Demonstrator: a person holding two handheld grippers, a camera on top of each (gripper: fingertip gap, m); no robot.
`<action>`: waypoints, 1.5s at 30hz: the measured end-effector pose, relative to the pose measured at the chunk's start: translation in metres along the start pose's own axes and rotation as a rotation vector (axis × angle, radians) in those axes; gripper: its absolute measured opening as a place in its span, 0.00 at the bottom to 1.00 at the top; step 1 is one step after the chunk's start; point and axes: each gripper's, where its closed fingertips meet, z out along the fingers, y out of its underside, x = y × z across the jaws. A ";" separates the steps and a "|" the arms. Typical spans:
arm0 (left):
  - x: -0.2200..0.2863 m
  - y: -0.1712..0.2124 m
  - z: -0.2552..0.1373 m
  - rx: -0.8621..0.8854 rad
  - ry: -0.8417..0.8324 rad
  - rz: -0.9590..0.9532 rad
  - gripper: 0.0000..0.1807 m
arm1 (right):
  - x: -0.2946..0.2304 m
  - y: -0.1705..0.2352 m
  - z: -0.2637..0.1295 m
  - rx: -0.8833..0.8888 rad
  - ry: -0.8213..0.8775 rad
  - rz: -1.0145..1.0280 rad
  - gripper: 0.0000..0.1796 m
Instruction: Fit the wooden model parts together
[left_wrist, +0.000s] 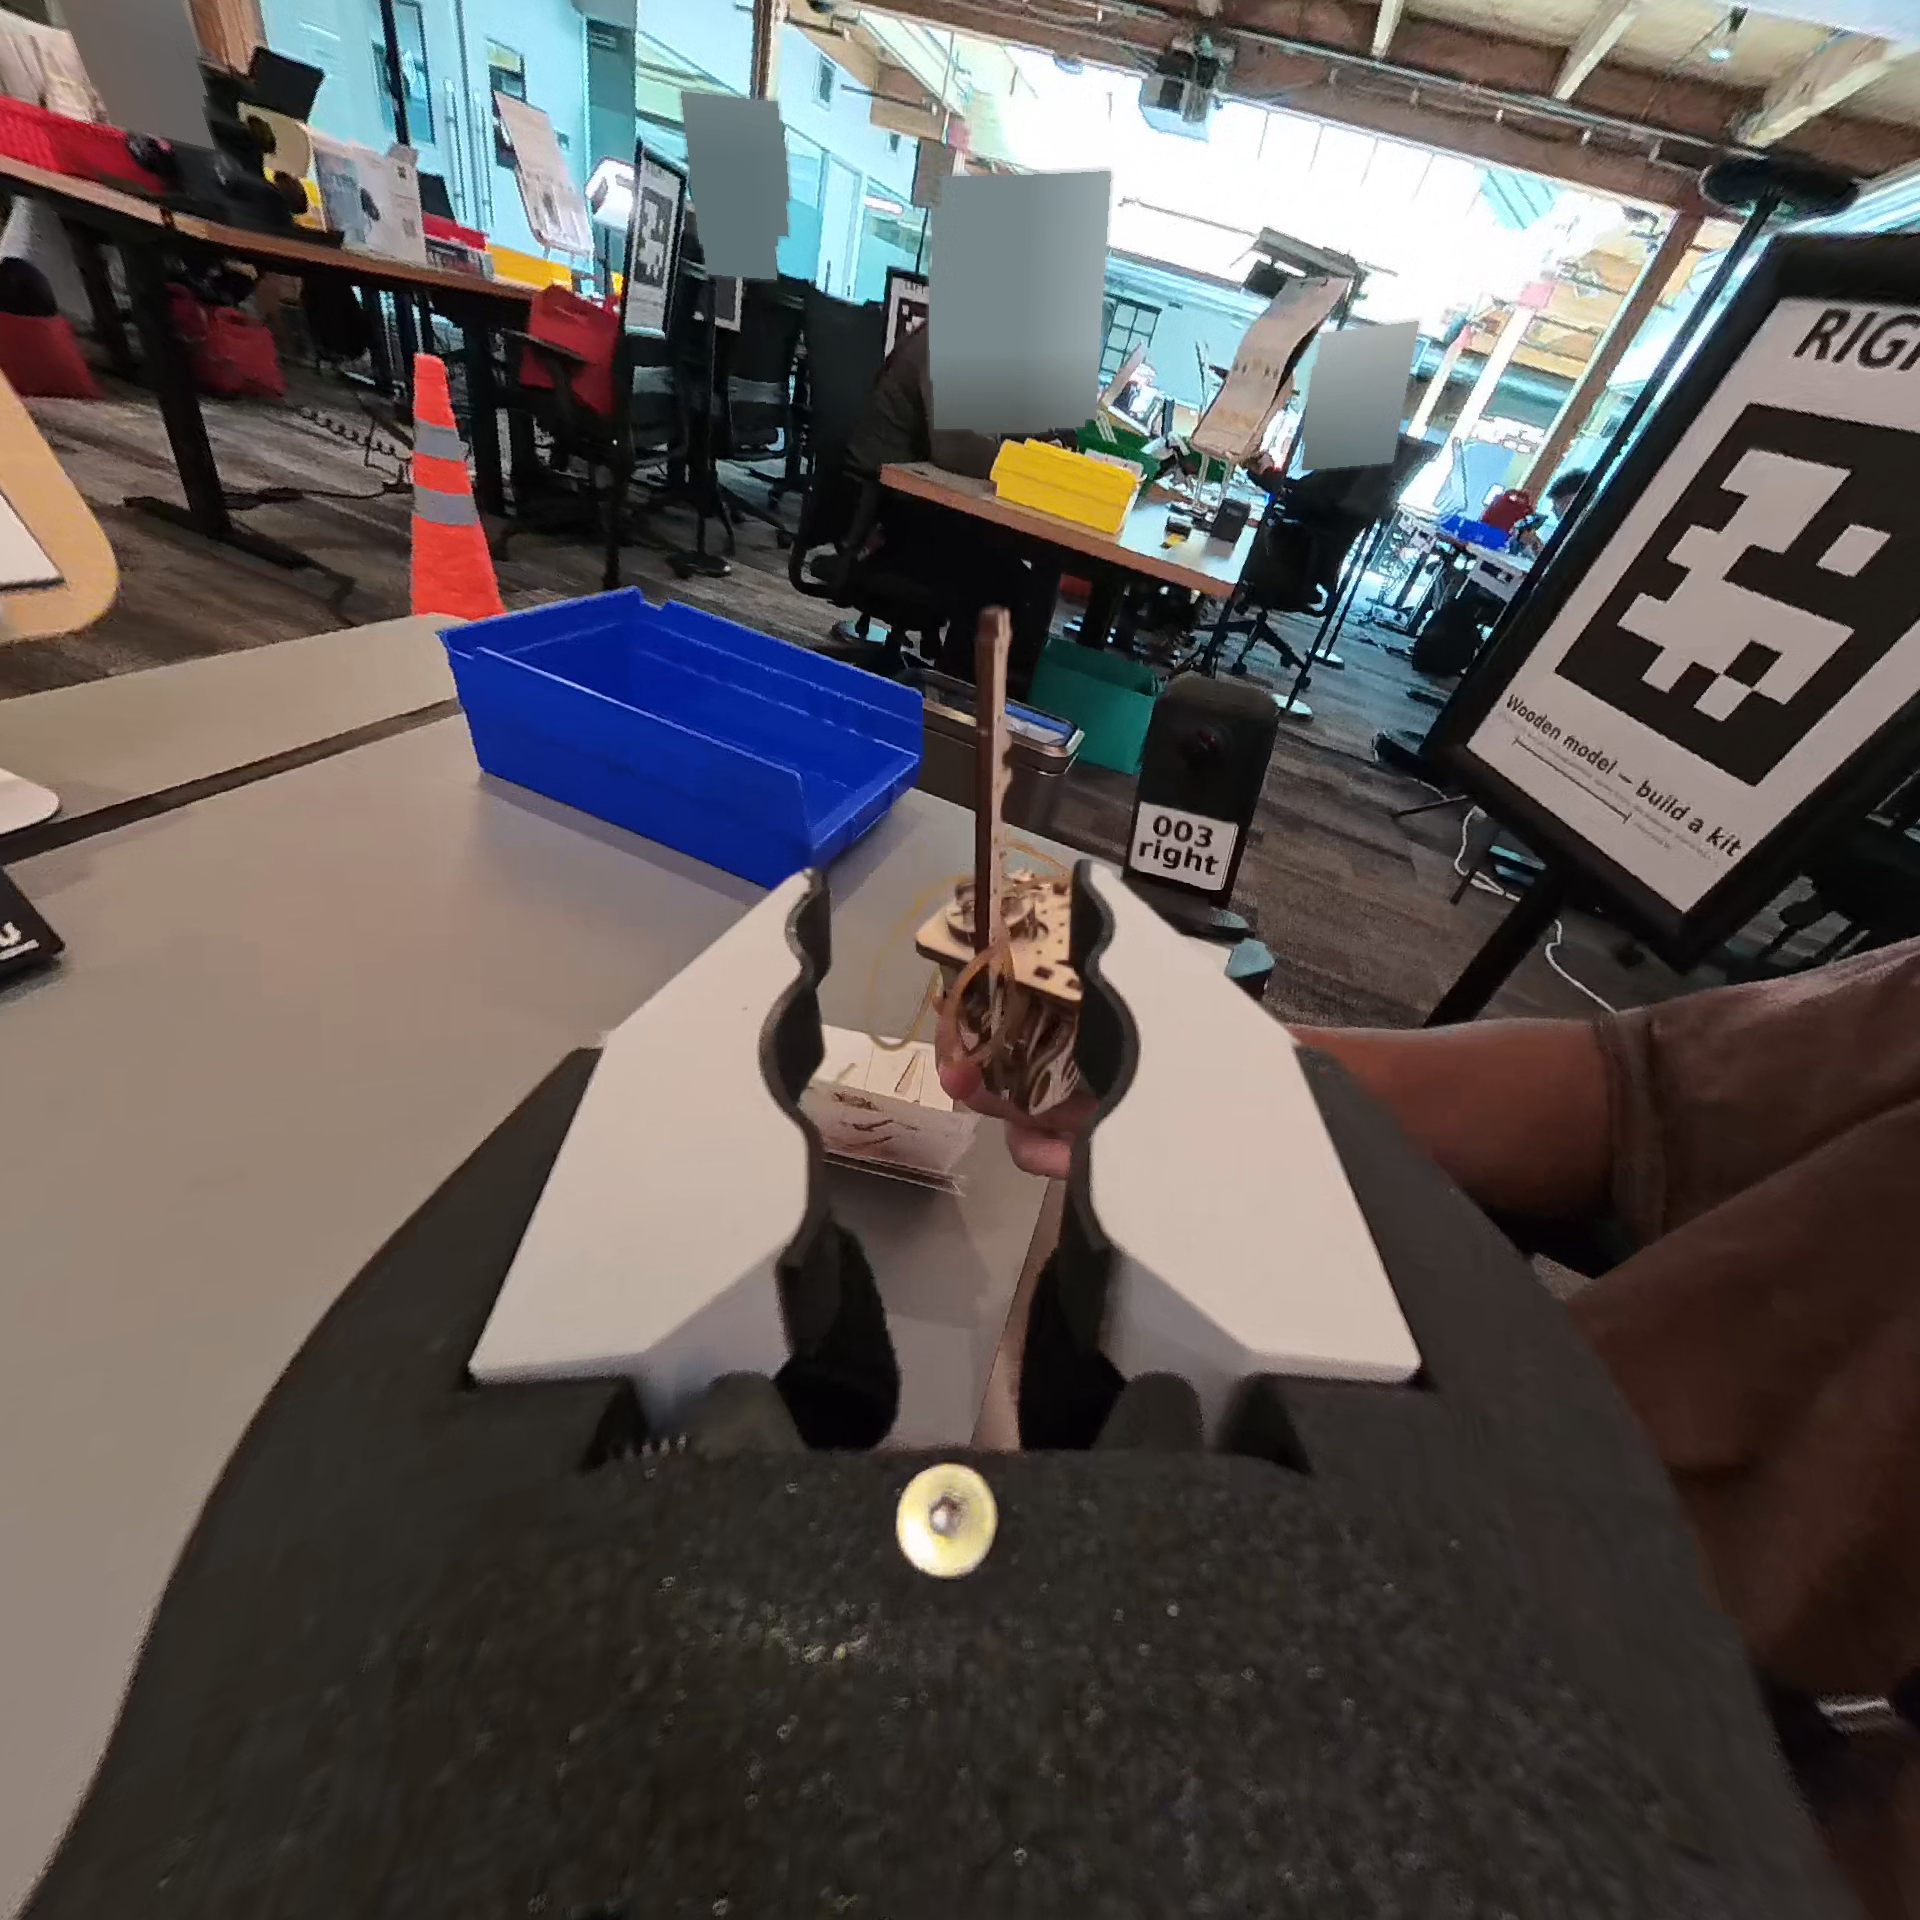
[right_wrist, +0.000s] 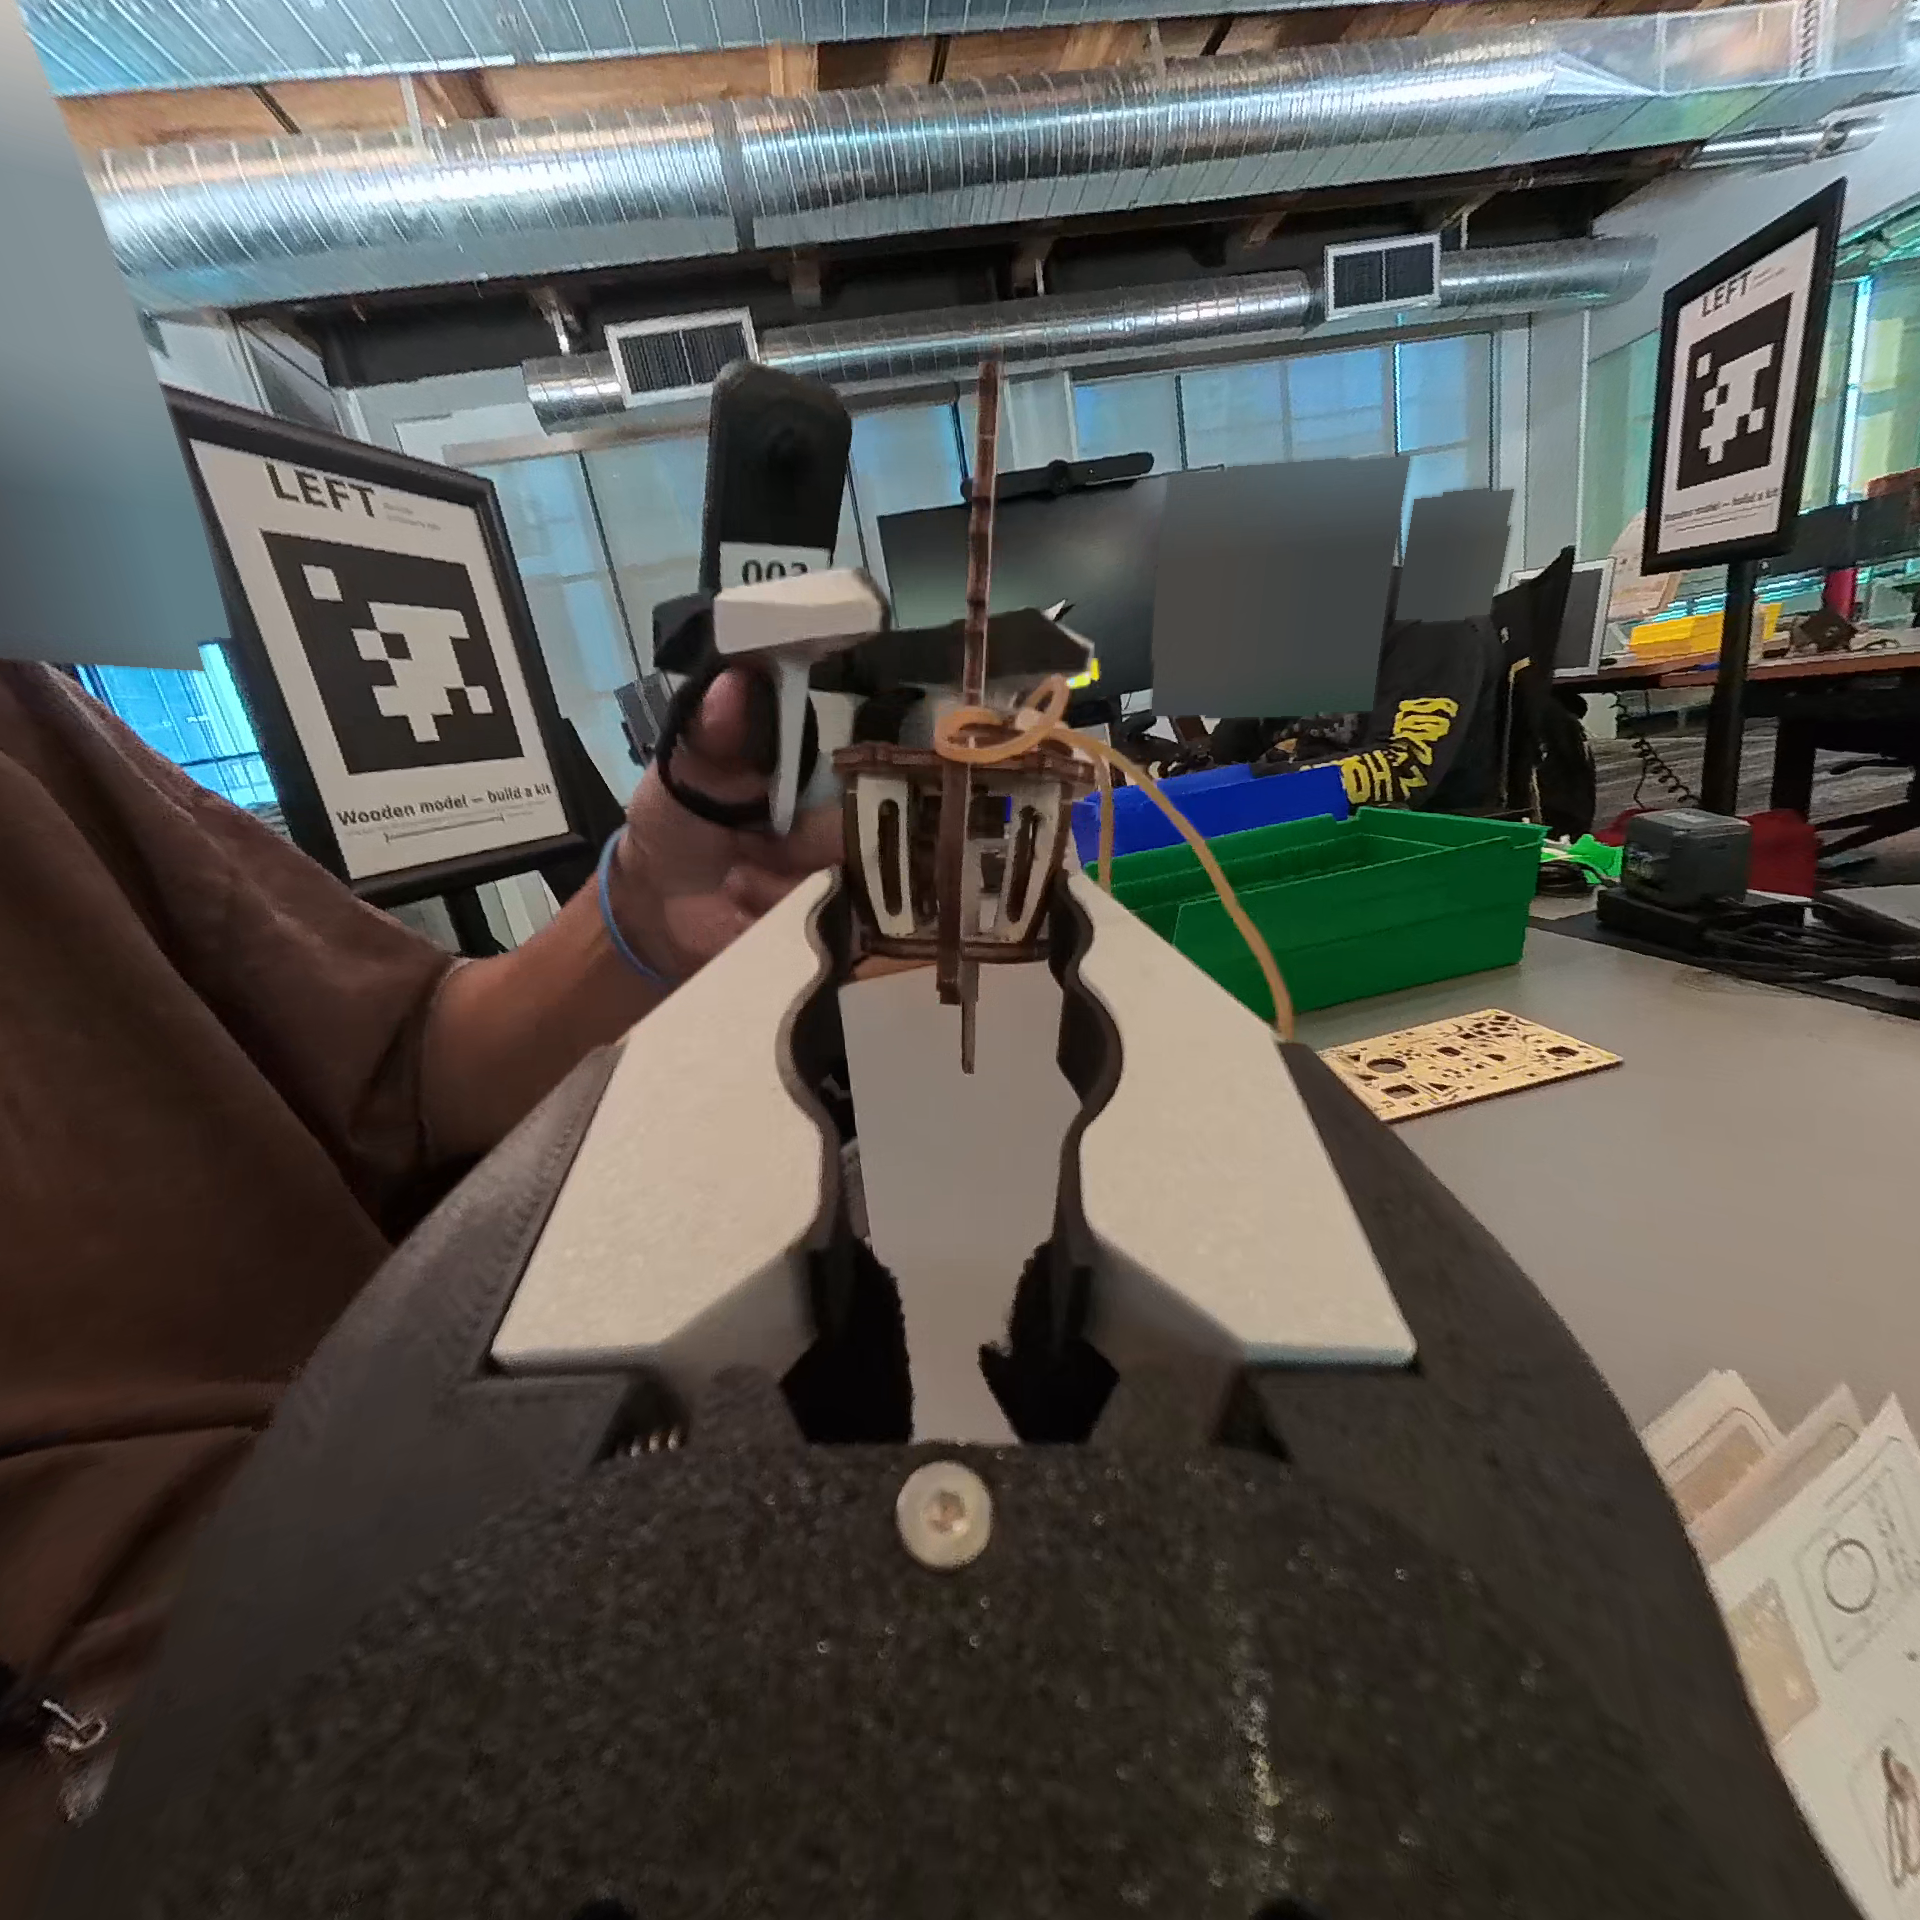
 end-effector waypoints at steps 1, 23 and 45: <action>-0.001 0.002 0.000 -0.021 -0.010 -0.002 0.23 | -0.001 0.001 0.000 -0.008 -0.005 -0.003 0.20; 0.015 0.037 0.007 -0.252 -0.001 0.145 0.10 | -0.016 0.019 0.010 -0.092 -0.071 -0.036 0.20; 0.035 0.034 0.000 -0.164 0.249 0.130 0.09 | -0.035 0.015 0.007 -0.118 -0.212 0.152 0.20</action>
